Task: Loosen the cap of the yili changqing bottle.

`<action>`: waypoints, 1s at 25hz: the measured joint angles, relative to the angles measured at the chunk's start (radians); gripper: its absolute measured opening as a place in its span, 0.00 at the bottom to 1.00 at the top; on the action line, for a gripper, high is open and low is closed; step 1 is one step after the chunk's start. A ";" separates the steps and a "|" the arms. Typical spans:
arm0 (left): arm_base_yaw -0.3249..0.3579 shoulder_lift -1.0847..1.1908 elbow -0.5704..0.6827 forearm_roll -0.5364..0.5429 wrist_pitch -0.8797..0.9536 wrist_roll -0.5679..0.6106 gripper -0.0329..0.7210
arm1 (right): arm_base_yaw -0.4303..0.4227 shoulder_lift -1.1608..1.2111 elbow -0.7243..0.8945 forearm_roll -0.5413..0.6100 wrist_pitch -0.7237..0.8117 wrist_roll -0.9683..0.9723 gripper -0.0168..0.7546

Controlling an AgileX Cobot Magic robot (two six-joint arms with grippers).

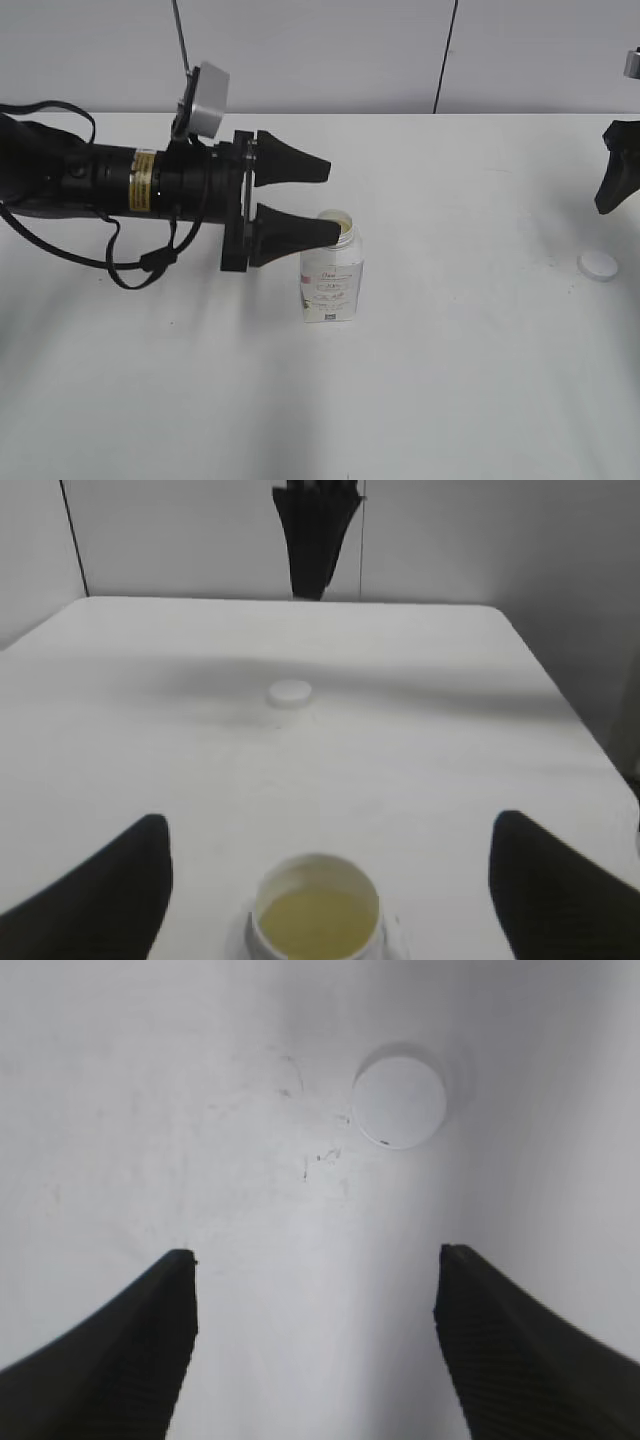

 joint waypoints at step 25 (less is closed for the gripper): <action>0.039 -0.513 0.001 -0.199 1.325 -0.498 0.82 | 0.000 -0.010 0.000 0.047 0.048 -0.005 0.78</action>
